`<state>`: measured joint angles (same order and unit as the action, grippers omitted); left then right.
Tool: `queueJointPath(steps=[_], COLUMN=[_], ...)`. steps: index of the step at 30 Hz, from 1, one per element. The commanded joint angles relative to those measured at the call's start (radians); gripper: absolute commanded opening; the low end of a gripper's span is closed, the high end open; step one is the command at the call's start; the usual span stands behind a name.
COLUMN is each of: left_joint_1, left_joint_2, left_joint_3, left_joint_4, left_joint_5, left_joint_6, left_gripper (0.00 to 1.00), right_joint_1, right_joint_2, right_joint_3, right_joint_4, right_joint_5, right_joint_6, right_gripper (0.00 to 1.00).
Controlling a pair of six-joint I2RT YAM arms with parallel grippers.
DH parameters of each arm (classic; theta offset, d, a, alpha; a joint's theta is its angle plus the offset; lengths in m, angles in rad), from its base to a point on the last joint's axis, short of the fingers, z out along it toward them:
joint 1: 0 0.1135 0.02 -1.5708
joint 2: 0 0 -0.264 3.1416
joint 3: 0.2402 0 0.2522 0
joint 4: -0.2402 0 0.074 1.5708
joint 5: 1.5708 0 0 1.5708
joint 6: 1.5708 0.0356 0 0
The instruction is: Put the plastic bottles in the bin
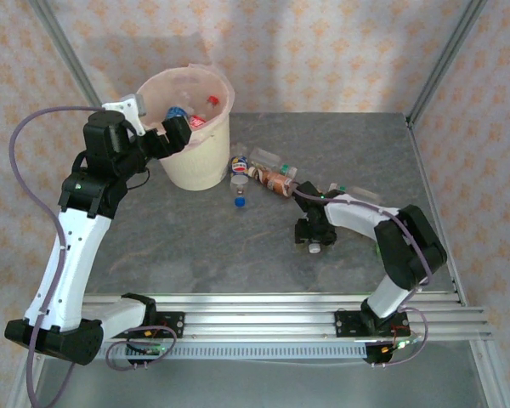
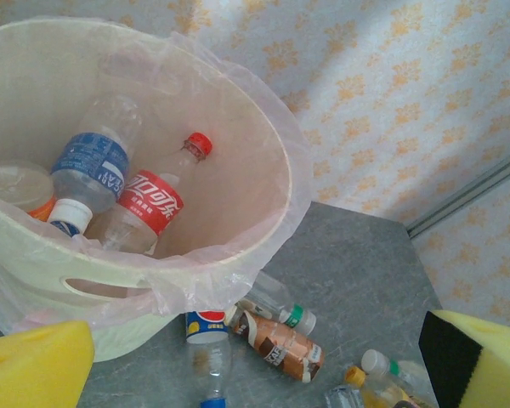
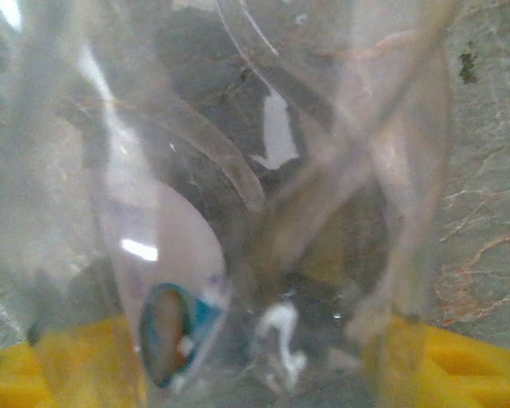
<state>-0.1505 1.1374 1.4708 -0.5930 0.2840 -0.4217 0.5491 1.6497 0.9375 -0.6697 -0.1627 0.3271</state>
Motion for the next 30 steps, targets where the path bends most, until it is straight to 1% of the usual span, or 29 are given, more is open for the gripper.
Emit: queueJointPath(steps=[1, 5, 7, 9, 12, 16, 18, 21, 24, 26, 30], left_joint_1=[0.003, 0.003, 0.003, 0.004, 0.000, -0.026, -0.058, -0.113, -0.181, -0.227, -0.296], left_joint_2=[-0.019, -0.021, -0.024, -0.030, -0.035, -0.033, -0.019, 0.016, 0.054, 0.085, 0.148], left_joint_3=[-0.003, -0.004, -0.007, -0.013, -0.020, -0.037, -0.037, -0.022, -0.013, -0.013, -0.012], left_joint_4=[0.024, 0.022, 0.025, 0.031, 0.041, 0.069, 0.076, 0.076, 0.099, 0.130, 0.204], left_joint_5=[-0.013, -0.019, -0.017, -0.007, 0.017, 0.045, 0.055, 0.081, 0.133, 0.190, 0.296], left_joint_6=[-0.011, -0.018, -0.022, -0.028, -0.042, -0.069, -0.070, -0.066, -0.079, -0.089, -0.107], left_gripper=[1.00, 1.00, 1.00, 1.00, 1.00, 1.00, 1.00, 1.00, 1.00, 1.00, 1.00], right_joint_1=[0.026, 0.051, 0.065, 0.078, 0.085, 0.086, 0.086, 0.086, 0.086, 0.086, 0.086], right_joint_2=[0.008, -0.048, -0.095, -0.156, -0.262, -0.423, -0.510, -0.597, -0.647, -0.664, -0.657], right_joint_3=[0.028, 0.041, 0.050, 0.060, 0.057, 0.023, -0.003, -0.031, -0.044, -0.051, -0.044], right_joint_4=[0.004, -0.014, -0.029, -0.039, -0.017, 0.085, 0.165, 0.274, 0.364, 0.422, 0.490], right_joint_5=[0.010, 0.025, 0.039, 0.052, 0.036, -0.032, -0.088, -0.162, -0.217, -0.256, -0.323], right_joint_6=[-0.002, 0.000, -0.001, -0.006, -0.011, -0.029, -0.032, -0.036, -0.034, -0.033, -0.029], right_gripper=[0.56, 0.42, 0.39, 0.38, 0.35, 0.34, 0.34, 0.35, 0.37, 0.38, 0.39])
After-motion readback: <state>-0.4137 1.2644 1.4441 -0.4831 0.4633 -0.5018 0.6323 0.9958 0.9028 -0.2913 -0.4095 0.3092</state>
